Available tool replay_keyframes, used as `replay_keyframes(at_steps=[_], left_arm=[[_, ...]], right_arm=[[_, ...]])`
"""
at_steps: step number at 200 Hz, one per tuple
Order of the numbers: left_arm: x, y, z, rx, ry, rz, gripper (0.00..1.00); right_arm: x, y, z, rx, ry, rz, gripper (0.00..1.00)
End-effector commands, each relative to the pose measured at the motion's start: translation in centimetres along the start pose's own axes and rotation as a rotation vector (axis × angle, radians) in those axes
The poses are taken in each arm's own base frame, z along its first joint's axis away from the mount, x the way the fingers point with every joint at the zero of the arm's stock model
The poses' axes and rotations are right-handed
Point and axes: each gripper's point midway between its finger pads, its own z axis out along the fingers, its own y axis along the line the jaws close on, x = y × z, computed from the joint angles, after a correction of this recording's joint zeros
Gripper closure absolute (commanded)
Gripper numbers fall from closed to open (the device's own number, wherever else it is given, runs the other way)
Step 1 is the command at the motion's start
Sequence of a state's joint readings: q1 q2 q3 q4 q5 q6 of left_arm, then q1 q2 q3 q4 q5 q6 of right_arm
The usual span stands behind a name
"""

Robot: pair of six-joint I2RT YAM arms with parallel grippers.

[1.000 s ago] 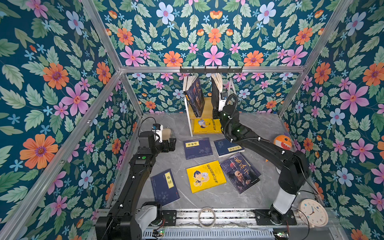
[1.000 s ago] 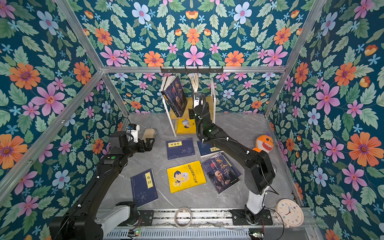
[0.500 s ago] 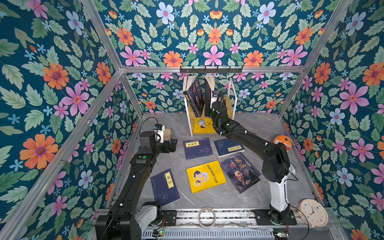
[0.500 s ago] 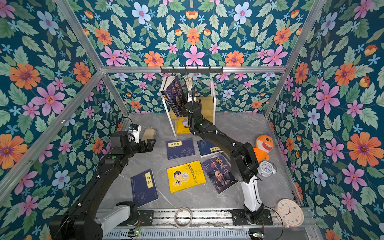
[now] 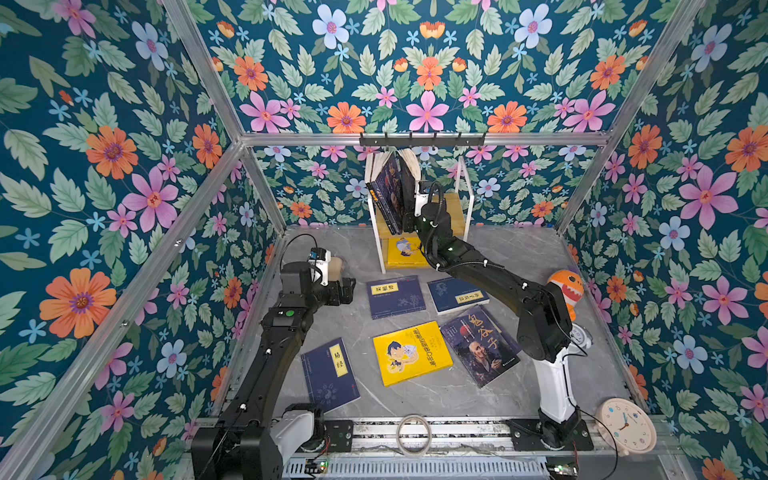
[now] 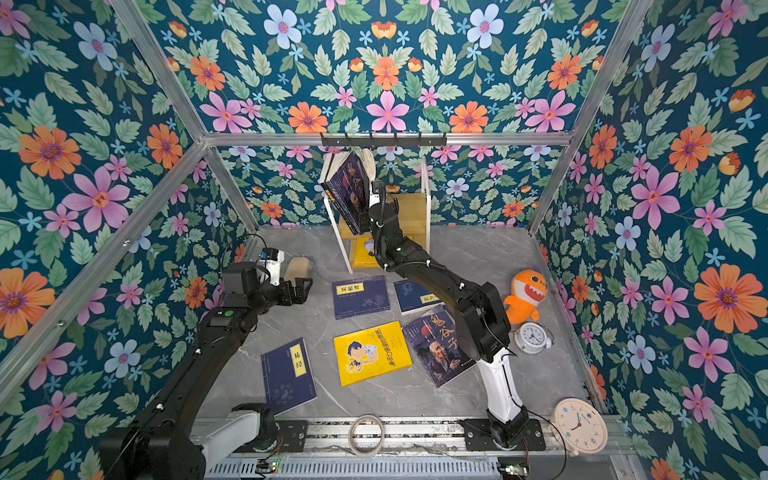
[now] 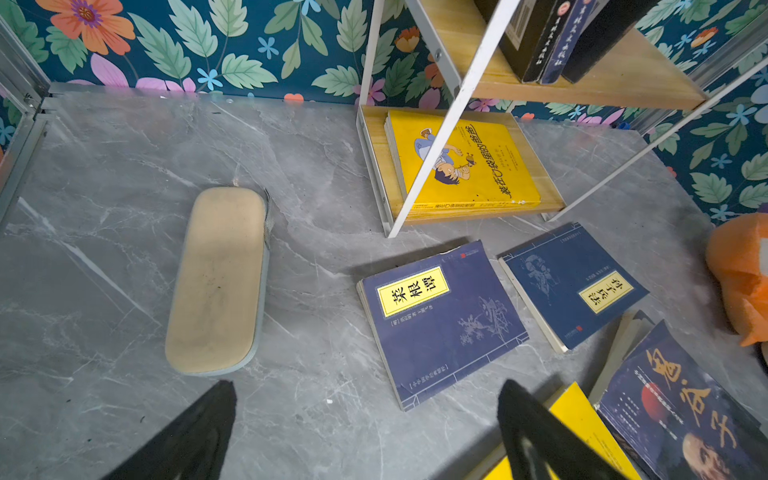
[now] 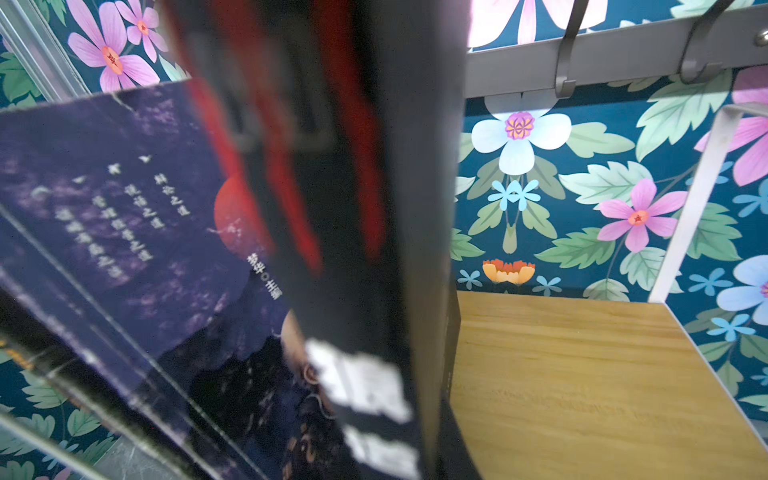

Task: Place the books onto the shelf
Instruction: 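Open the right gripper and draw it back from the shelf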

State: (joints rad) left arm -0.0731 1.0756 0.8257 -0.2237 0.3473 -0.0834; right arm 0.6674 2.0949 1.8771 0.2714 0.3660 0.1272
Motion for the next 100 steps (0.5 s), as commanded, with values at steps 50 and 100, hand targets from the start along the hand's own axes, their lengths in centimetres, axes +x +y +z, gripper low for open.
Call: replay_keyframes(at_steps=[50,100], left_arm=[[-0.3,-0.3,0.1,0.016,-0.015,0.008,0.00],[-0.1,-0.1,0.1,0.010,-0.012,0.012,0.00]], right_arm=[[0.8,2.0,-0.8,-0.125,0.022,0.033,0.74],[0.9,2.6,-1.8,-0.181,0.021,0.029,0.73]])
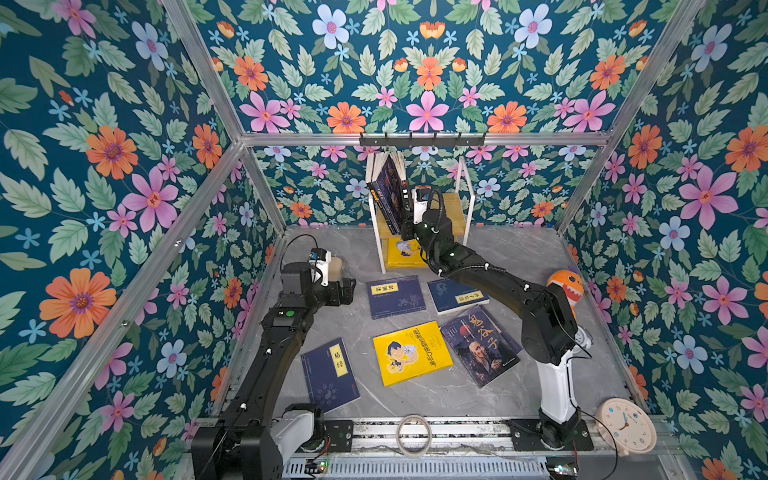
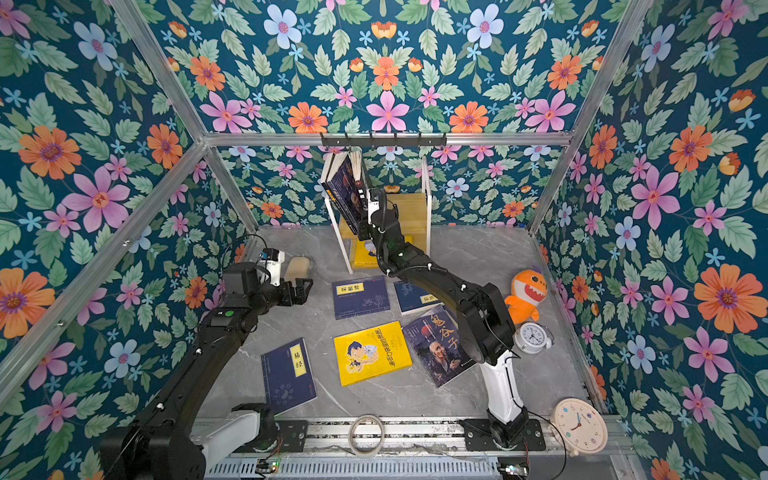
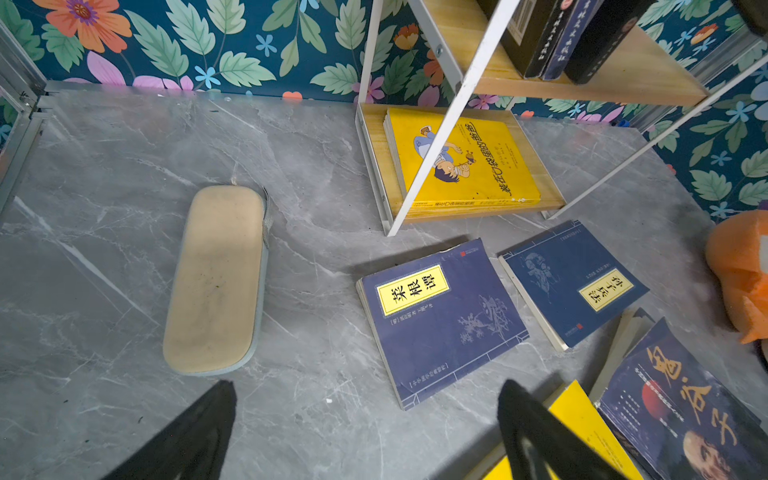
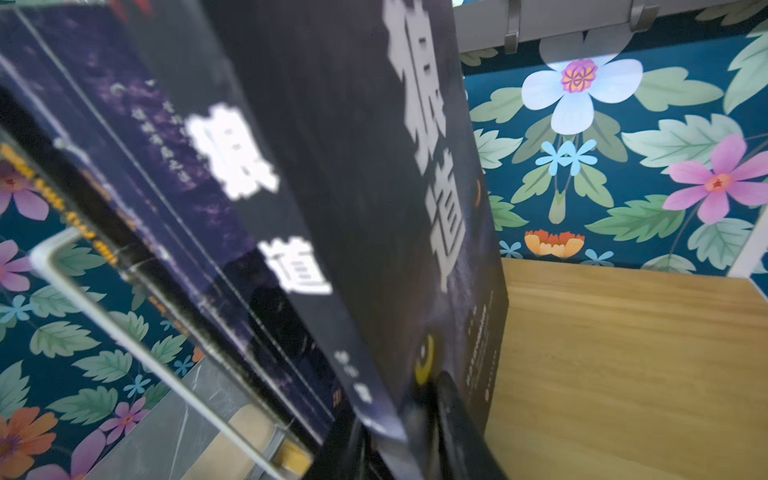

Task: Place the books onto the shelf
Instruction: 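Open the right gripper and draw it back from the shelf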

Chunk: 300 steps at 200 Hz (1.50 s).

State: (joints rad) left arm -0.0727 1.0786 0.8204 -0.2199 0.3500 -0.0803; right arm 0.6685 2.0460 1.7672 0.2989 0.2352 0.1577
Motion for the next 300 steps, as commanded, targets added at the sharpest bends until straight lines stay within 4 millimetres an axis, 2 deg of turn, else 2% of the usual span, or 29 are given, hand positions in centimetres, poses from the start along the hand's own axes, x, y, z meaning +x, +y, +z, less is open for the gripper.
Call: replay_keyframes(at_steps=[1,30,59,98,131,155,184,216,232,270,283,300], left_arm=[[-0.2,-0.1,0.0,0.008,-0.015,0.011,0.00],[-0.5,-0.2,0.0,0.012,-0.019,0.003,0.00],[-0.3,0.0,0.1,0.005,-0.017,0.004,0.00],[-0.4,0.1,0.0,0.002,-0.017,0.004,0.00],[-0.4,0.1,-0.1,0.006,-0.023,0.000,0.00],[-0.3,0.3,0.1,0.000,-0.016,-0.003,0.00],[-0.2,0.2,0.0,0.004,-0.017,-0.002,0.00],[-0.4,0.3,0.1,0.005,-0.019,-0.012,0.00],[-0.2,0.2,0.1,0.011,-0.014,-0.011,0.00],[-0.4,0.2,0.1,0.010,-0.018,-0.014,0.00],[-0.2,0.3,0.2,0.006,-0.010,-0.010,0.00],[-0.5,0.6,0.2,-0.012,-0.008,-0.010,0.00]], right_arm=[[-1.1,1.0,-0.5,-0.057,-0.033,0.005,0.73],[-0.8,1.2,-1.0,-0.075,-0.027,-0.005,0.76],[-0.5,1.5,-1.1,-0.094,-0.014,-0.042,0.87],[-0.4,1.8,-1.1,-0.111,-0.013,-0.061,0.89],[-0.4,2.9,-1.3,-0.158,-0.009,-0.080,0.87],[-0.4,3.0,-1.6,-0.157,-0.008,-0.100,0.78],[-0.9,3.5,-2.6,-0.213,-0.020,-0.152,0.61],[-0.7,3.9,-4.5,-0.295,0.010,-0.186,0.45],[0.0,3.1,-5.1,-0.312,0.032,-0.196,0.36],[1.1,-0.2,-5.2,-0.286,0.086,-0.119,0.14],[1.8,-0.3,-5.3,-0.289,0.104,-0.126,0.09],[2.0,0.0,-6.3,-0.316,0.102,-0.093,0.07]])
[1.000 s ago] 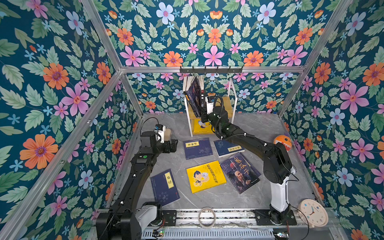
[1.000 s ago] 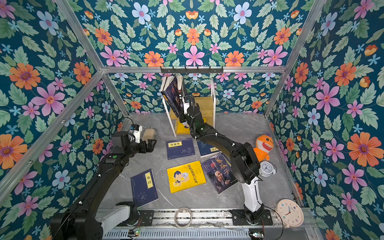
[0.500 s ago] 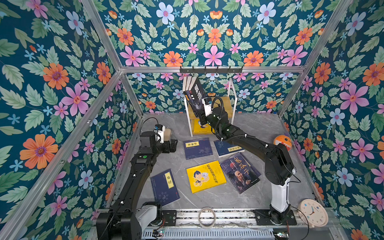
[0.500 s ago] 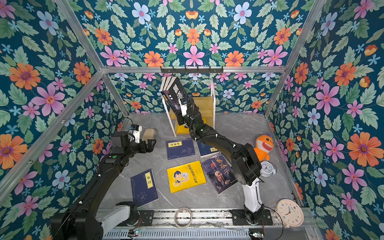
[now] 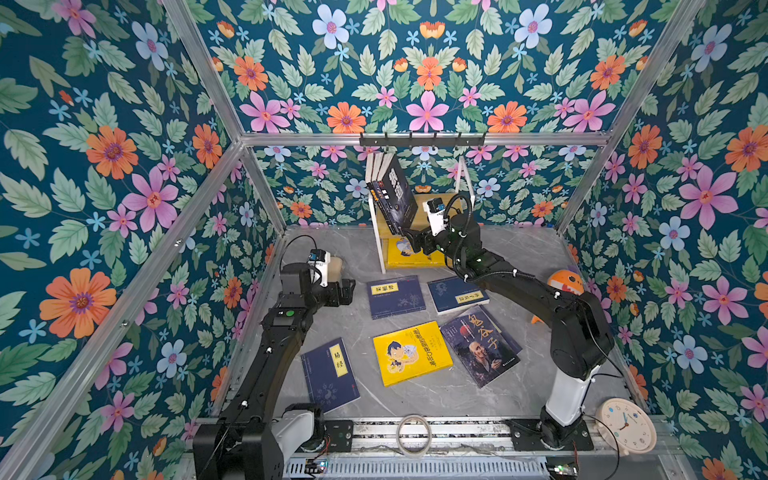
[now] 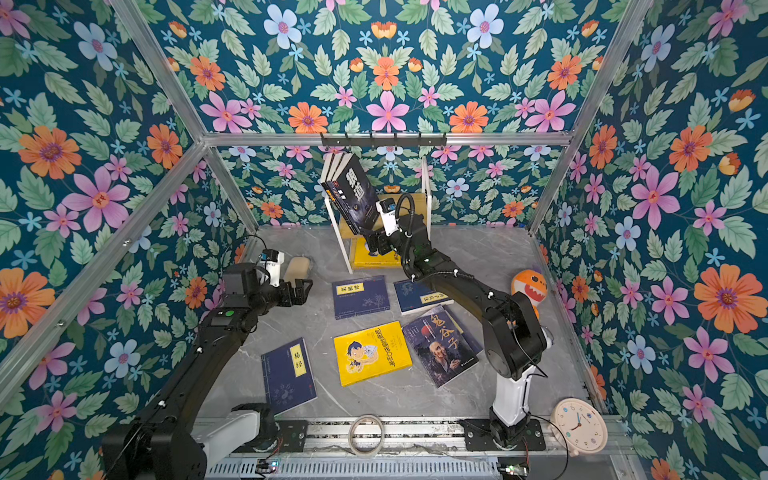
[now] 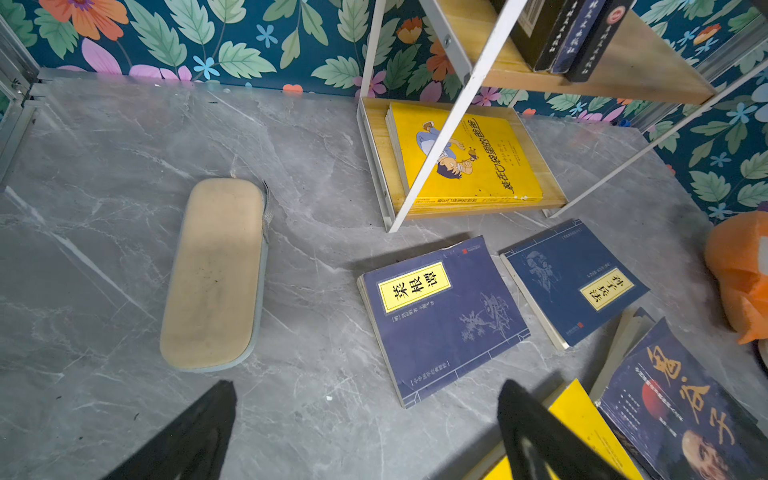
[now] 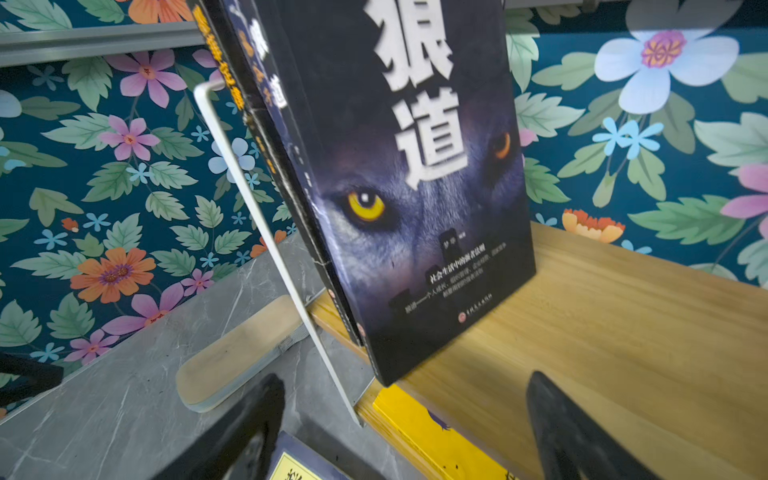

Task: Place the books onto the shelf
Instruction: 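Open the right gripper and draw it back from the shelf, then reach the right gripper down to the blue book with yellow label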

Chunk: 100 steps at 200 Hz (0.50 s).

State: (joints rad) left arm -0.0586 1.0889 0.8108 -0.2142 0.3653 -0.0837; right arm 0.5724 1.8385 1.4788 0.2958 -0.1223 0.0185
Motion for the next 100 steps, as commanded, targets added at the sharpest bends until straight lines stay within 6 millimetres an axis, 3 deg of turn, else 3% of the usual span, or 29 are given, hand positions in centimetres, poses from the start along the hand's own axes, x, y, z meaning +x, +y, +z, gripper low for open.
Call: replay_keyframes(at_steps=[1,54,57,60,64,100], left_arm=[[-1.0,0.2,-0.2,-0.016,-0.019,0.005,0.00],[-0.6,0.5,0.2,-0.023,0.003,0.052,0.00],[-0.6,0.4,0.2,-0.018,0.004,0.059,0.00],[-0.6,0.4,0.3,-0.015,0.005,0.065,0.00],[-0.6,0.2,0.2,-0.006,0.008,0.078,0.00],[-0.2,-0.4,-0.1,0.036,0.091,0.214,0.00]], right_arm=[[-0.2,1.4,-1.0,-0.068,-0.020,0.034,0.07],[2.9,4.6,-4.3,-0.070,0.013,0.016,0.06],[3.5,5.0,-4.3,-0.074,0.021,0.013,0.06],[2.5,5.5,-5.2,-0.081,-0.003,0.006,0.06],[2.7,5.9,-5.5,-0.085,-0.004,0.000,0.06],[5.7,11.0,-7.7,-0.127,0.020,-0.102,0.06]])
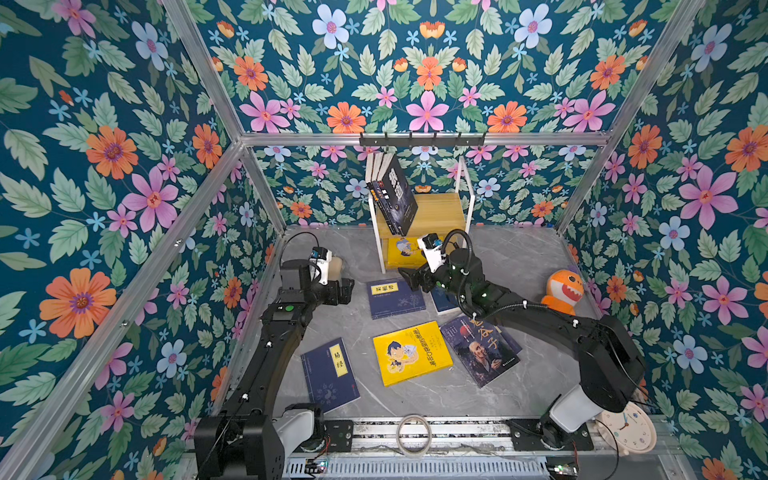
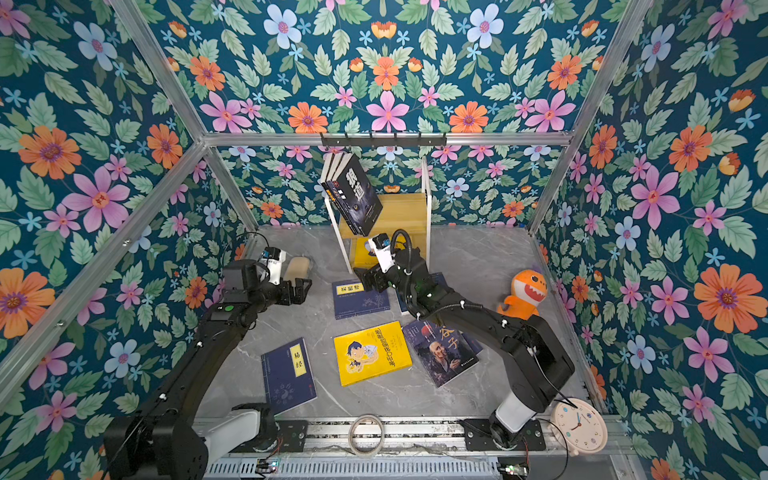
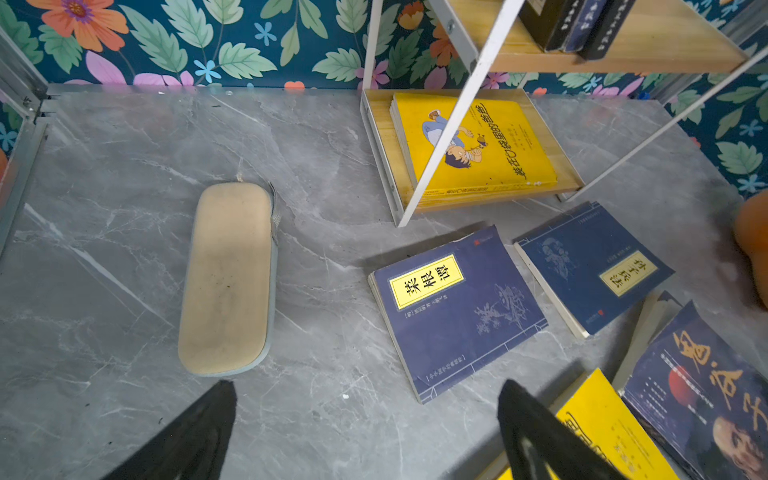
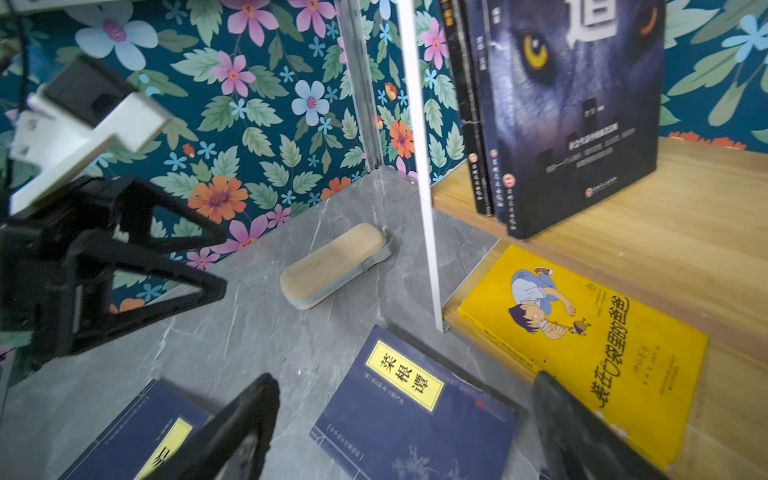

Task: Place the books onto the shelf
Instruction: 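Reach the right gripper down to the blue book with yellow label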

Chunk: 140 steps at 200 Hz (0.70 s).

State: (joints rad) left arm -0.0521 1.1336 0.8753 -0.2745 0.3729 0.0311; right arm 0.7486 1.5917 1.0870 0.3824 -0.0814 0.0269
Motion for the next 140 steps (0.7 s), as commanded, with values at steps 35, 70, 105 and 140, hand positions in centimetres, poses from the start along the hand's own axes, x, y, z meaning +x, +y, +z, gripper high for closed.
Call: replay_keyframes(at_steps=[35,70,105,140], left_arm=[[1.0,-0.6,-1.1,0.036,0.117,0.226,0.00],[3.4,0.1,-1.4,0.017,0.228,0.352,0.00],[7.1,2.7,-2.1,-0.065,0.439,0.500,0.00],[10.5,5.8,-3.8,-0.171,0.662,0.635,0.00]], right_arm=[[2.5,9.1,-2.0,-0.108,-0.061,-0.248,0.06],[6.6,16.1,-2.7,-0.238,0.006,-0.444,0.05],[11.0,20.6,-1.8,-0.309,0.071,-0.501,0.04],[13.1,20.8,-0.2,-0.284,0.109,-0.290,0.07]])
